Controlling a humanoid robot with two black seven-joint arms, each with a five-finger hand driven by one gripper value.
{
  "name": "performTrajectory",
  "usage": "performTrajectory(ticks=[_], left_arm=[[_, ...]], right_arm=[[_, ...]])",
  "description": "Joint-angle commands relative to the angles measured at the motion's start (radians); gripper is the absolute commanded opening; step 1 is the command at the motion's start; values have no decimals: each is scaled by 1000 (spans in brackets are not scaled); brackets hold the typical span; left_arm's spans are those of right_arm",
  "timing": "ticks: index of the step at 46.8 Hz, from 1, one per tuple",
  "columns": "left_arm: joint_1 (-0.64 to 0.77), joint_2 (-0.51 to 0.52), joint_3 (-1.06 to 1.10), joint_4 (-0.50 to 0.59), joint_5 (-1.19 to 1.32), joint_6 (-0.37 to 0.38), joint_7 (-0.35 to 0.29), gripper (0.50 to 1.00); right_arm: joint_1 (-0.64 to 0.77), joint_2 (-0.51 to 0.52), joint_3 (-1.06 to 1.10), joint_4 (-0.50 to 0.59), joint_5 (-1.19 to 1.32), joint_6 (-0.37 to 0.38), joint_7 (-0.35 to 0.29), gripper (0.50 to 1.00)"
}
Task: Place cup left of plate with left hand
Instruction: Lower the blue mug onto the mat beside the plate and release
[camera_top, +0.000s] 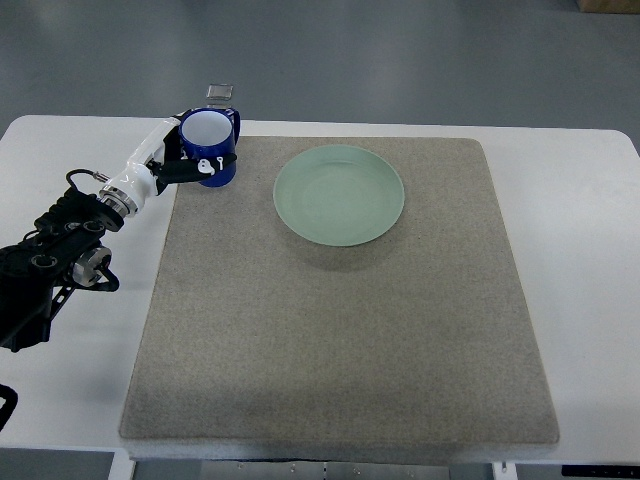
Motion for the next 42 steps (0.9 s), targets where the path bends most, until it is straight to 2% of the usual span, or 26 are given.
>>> performTrajectory(ticks=[1,9,14,19,29,32,42], left_arm=[[3,-3,2,0,-3,3,1,786],[4,-6,11,0,-3,38,1,836],[7,-6,14,0,-3,51,1,842],[9,-7,15,0,-3,51,1,876],[21,-10,15,0,-4,52,1,891],[23,-12,12,0,-4,52,1,926],[29,-17,12,0,-4,52,1,964]], right_arm=[[0,0,0,1,0,0,0,932],[0,0,0,1,0,0,0,932],[0,0,0,1,-1,0,0,932],[0,0,0,1,0,0,0,932],[0,0,0,1,0,0,0,932],[0,0,0,1,-1,0,0,932],[0,0,0,1,0,0,0,932]])
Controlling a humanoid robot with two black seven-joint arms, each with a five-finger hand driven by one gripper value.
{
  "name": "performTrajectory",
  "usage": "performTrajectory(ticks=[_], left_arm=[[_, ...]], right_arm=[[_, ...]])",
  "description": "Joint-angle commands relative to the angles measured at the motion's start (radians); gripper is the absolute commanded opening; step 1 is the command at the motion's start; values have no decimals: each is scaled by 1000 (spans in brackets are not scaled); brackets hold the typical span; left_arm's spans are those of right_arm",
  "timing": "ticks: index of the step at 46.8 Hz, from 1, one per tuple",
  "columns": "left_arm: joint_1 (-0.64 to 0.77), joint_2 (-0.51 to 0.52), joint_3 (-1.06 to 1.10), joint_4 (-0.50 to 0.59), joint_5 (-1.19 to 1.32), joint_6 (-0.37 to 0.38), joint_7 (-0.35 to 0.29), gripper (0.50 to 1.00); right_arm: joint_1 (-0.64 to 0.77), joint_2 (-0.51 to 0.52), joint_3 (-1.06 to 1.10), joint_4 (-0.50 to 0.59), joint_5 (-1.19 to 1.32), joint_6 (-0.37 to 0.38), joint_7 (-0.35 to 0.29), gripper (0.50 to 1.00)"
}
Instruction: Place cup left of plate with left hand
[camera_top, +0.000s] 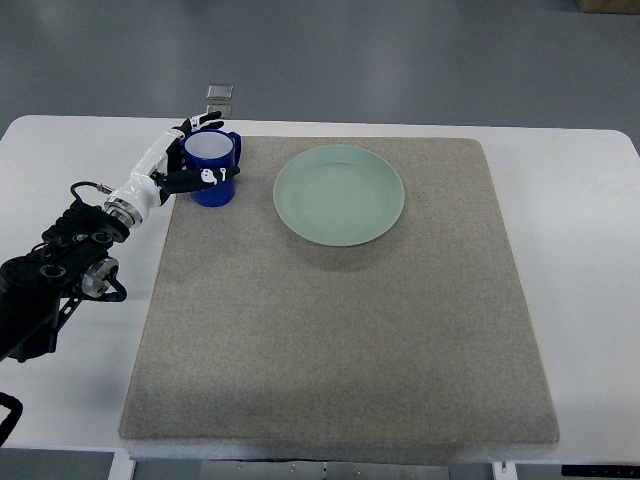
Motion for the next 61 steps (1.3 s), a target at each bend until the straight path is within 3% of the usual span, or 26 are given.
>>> performTrajectory(ticks=[1,6,27,61], left_arm=[[6,0,1,0,0,-1,0,964],[7,0,-2,0,0,0,0,996],[10,5,-12,-14,-1,-4,0,996],[10,86,-58,-158,-50,-21,0,999]], right_arm=[[0,0,0,-2,-1,0,0,932],[0,0,0,0,1,0,0,932],[0,0,0,0,1,0,0,932],[0,0,0,0,1,0,0,932]])
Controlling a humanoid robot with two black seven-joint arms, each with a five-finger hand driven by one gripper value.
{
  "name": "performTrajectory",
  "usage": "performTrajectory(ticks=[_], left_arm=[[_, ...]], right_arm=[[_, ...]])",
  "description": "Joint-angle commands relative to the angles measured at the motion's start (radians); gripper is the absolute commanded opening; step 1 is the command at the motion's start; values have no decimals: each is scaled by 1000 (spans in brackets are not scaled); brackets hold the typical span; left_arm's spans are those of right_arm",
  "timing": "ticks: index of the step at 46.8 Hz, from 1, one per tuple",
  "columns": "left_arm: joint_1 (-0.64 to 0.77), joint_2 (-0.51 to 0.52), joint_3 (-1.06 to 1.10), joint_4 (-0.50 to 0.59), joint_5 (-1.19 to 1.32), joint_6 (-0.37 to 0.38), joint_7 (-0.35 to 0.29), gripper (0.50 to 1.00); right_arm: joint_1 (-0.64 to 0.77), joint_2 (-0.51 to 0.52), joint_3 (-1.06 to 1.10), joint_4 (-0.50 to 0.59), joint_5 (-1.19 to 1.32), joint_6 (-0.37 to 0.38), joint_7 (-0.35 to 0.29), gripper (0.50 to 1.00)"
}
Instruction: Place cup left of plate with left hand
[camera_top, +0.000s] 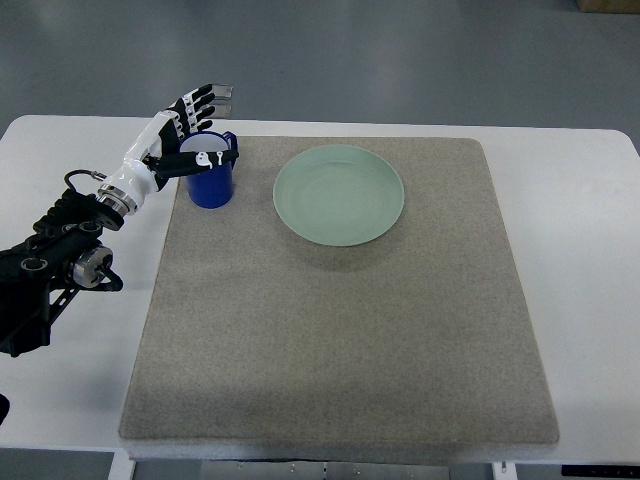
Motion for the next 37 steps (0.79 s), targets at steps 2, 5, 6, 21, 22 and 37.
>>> performTrajectory(ticks=[2,5,6,21,22,37], left_arm=[[1,24,-11,-23,0,0,0,999],[1,38,-34,-34,0,-1,0,999],[1,42,-38,-35,0,-1,0,999],[-17,56,-130,-37,-56,-26,0,999],[-21,56,-135,-37,-70,-32,2,999],[-88,50,-127,-25,-325,-18,64,990]], right_arm=[[0,0,0,0,0,0,0,932],[0,0,0,0,1,0,0,932],[0,0,0,0,0,0,0,932],[-2,0,0,0,1,0,0,932],[0,0,0,0,1,0,0,932],[0,0,0,0,0,0,0,932]])
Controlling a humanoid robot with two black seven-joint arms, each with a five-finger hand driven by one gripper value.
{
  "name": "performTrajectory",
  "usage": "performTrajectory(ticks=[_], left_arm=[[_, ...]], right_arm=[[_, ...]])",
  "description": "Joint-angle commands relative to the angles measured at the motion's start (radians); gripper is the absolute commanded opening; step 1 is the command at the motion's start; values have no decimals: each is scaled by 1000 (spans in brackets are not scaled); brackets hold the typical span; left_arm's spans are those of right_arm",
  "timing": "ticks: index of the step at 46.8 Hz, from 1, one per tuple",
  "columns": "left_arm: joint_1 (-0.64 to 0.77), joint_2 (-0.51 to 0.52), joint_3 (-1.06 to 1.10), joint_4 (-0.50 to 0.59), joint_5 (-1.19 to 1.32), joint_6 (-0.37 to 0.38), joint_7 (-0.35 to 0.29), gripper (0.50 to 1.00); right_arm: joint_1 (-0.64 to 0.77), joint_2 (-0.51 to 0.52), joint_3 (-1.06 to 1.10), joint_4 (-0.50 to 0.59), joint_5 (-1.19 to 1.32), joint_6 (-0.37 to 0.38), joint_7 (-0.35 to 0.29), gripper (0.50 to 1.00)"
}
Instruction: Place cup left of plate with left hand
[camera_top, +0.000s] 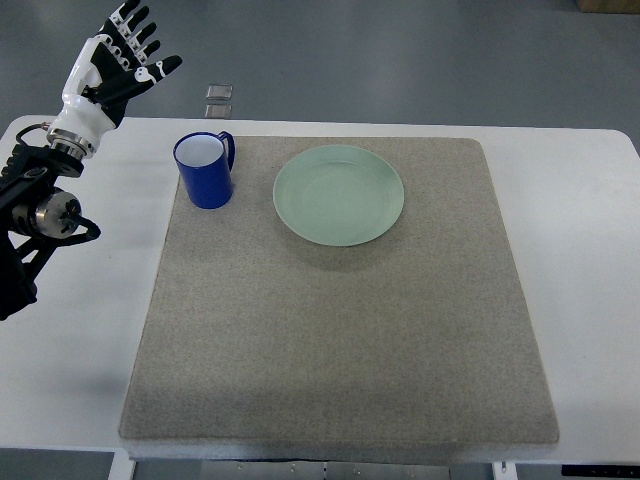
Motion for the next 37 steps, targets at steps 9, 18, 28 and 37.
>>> performTrajectory(ticks=[9,18,28,37], left_arm=[[-44,-12,-7,9,-172,80,116,984],[-55,-20,-7,9,-298,80,119,986],[-55,-23,0,13,-287,72,117,999],[-56,-25,4,15,-285,48,117,1000]], right_arm=[[0,0,0,0,0,0,0,932],[0,0,0,-2,-1,0,0,932],[0,0,0,0,0,0,0,932],[0,0,0,0,-1,0,0,932]])
